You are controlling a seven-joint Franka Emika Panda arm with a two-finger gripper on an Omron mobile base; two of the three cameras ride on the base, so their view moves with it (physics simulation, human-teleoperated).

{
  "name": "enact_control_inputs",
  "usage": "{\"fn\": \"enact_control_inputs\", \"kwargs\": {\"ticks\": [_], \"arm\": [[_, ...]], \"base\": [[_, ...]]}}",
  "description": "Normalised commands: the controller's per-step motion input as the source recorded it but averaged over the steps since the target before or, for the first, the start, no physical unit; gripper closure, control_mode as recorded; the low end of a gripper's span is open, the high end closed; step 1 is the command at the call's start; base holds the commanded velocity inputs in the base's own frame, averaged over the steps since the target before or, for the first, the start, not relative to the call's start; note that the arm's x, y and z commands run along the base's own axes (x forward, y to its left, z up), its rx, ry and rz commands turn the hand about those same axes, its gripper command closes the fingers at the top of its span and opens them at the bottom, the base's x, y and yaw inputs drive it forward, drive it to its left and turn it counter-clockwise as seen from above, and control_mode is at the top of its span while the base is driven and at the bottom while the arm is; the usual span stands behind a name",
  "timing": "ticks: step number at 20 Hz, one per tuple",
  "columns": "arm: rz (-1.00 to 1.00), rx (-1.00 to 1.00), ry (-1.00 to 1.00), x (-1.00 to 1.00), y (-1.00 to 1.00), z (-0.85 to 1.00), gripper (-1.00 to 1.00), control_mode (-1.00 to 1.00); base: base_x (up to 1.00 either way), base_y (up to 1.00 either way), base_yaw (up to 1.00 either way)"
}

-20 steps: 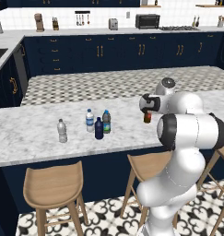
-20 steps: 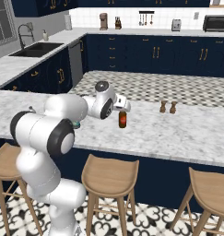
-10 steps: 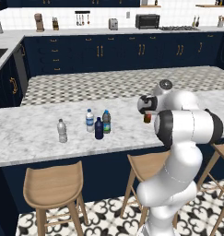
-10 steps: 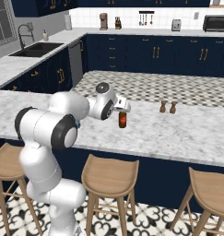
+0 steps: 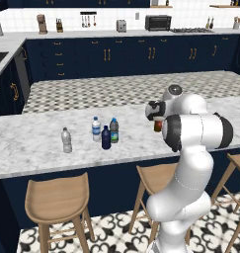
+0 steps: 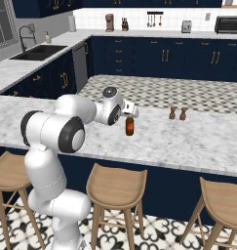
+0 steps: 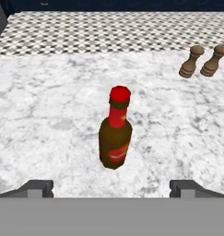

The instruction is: Move the plastic bottles in the middle to the plastics group, and the glass bottles in the middle to the glass group.

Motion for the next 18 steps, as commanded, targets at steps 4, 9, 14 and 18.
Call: {"fn": "enact_control_inputs", "kwargs": {"ticks": [4,9,14,18], "arm": [[0.00,0.01,0.05,0.01,0.00,-0.16,-1.00,-1.00],[0.03,0.02,0.00,0.02,0.00,-0.21,-1.00,-1.00],[0.03,0.02,0.00,0.04,-0.02,-0.07,-1.00,-1.00],[0.00,0.03,0.00,0.00,-0.04,0.00,-1.00,-1.00]], "base": [[0.00,0.00,0.00],[0.00,0.00,0.00],[0.00,0.00,0.00],[0.00,0.00,0.00]]}}
